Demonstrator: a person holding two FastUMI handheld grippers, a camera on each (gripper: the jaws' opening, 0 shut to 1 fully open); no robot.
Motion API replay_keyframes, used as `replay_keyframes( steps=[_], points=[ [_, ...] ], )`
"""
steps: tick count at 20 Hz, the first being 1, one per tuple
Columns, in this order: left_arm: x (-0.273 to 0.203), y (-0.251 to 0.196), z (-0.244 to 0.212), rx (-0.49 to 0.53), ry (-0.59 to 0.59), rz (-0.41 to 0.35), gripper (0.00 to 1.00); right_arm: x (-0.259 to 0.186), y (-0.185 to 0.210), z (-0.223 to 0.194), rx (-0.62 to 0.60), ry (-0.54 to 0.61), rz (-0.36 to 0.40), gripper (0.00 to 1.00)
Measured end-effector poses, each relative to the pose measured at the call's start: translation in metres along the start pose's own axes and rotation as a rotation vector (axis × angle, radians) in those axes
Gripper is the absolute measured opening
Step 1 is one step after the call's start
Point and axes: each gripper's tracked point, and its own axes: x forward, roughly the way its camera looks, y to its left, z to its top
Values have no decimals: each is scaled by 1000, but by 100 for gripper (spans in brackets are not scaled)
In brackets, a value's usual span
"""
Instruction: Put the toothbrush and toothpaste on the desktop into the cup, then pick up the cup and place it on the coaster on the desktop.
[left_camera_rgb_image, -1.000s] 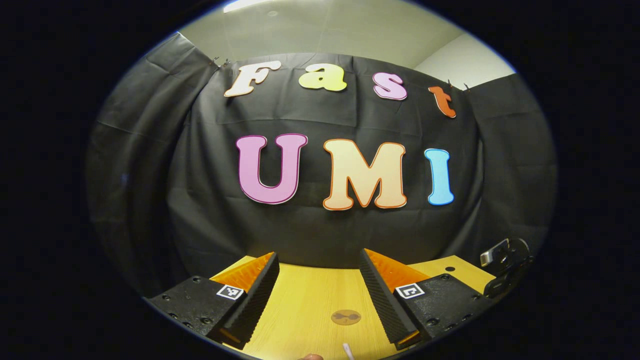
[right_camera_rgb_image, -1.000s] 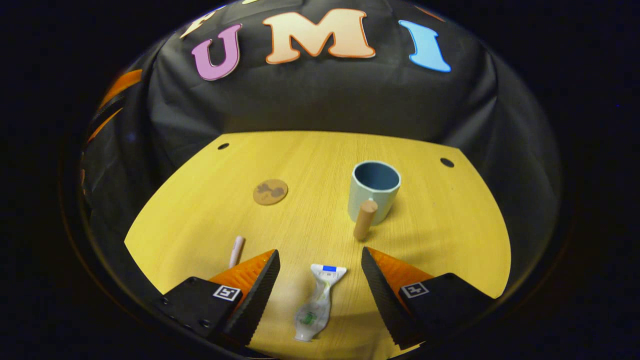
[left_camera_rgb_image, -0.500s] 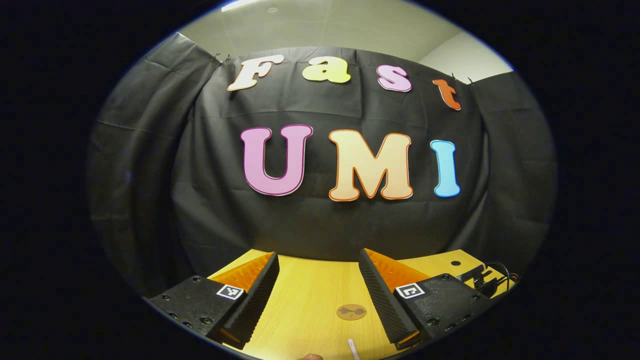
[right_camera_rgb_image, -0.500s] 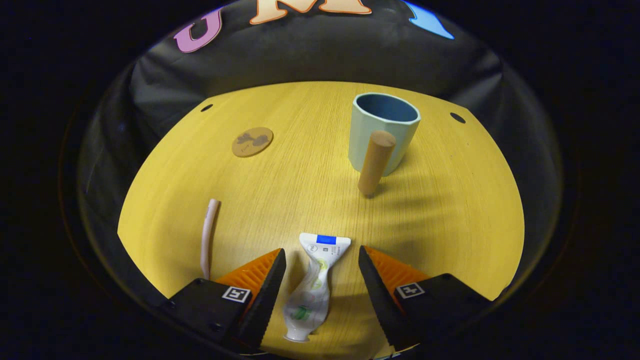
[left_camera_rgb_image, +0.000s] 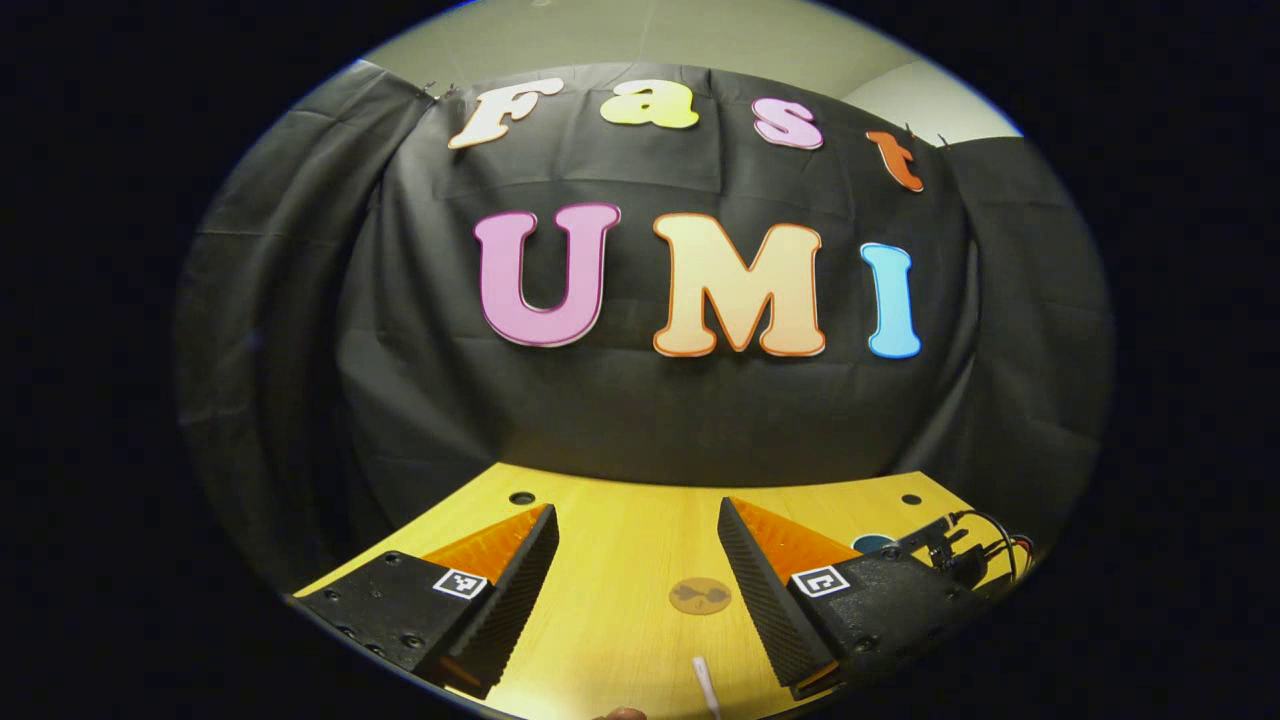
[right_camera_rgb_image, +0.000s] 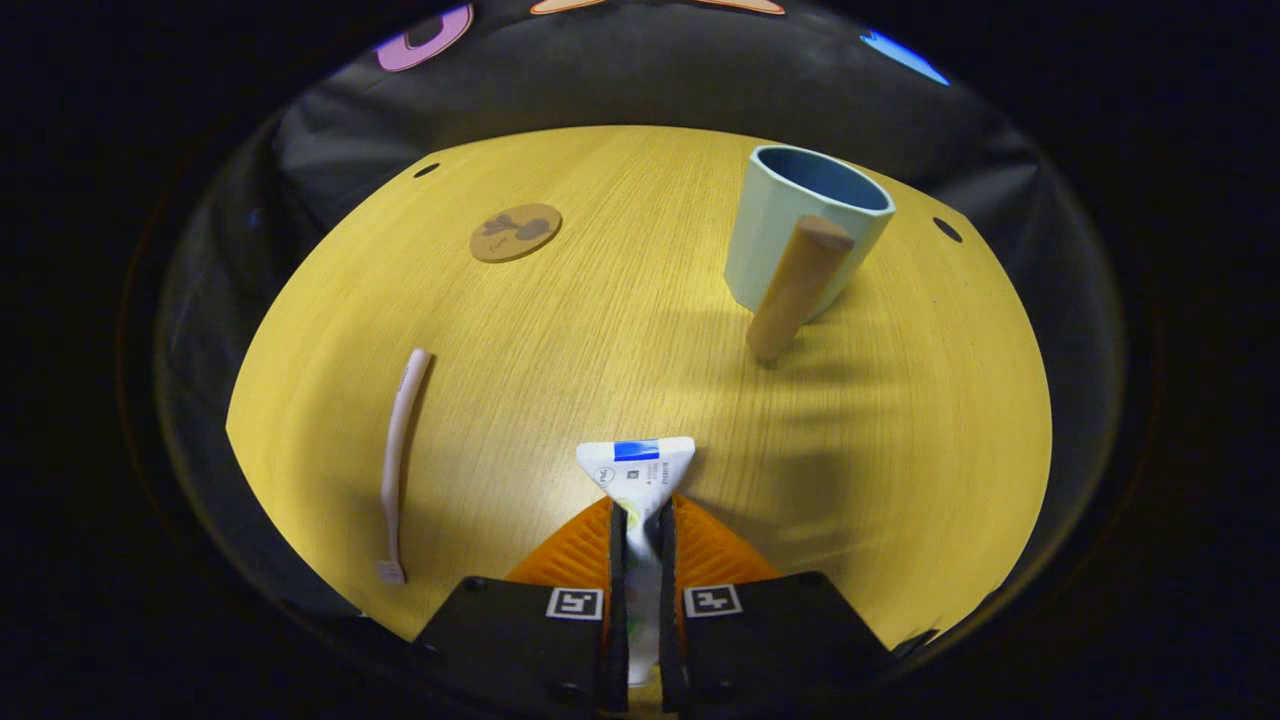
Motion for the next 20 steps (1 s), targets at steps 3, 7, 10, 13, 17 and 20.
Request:
replay_keyframes(
  steps=[3, 7, 10, 13, 17, 20],
  points=[
    [5, -11, -39, -37, 119, -33, 94, 0, 0, 0, -14, -11, 6, 15],
    [6, -32, -93, -89, 309, -82, 95, 0, 0, 1, -7, -17, 7, 15],
    [5, -39, -135, -88, 446, -90, 95, 0, 0, 2, -13, -24, 11, 15],
    [-1, -41, -172, -73, 572, -87, 95, 0, 1, 2, -12, -32, 14, 15],
    [-10, -45, -211, -92, 726, -89, 95, 0, 1, 2, -16, -42, 19, 15],
    [-12, -47, -234, -94, 799, -81, 96, 0, 1, 3, -21, -46, 22, 15]
  ],
)
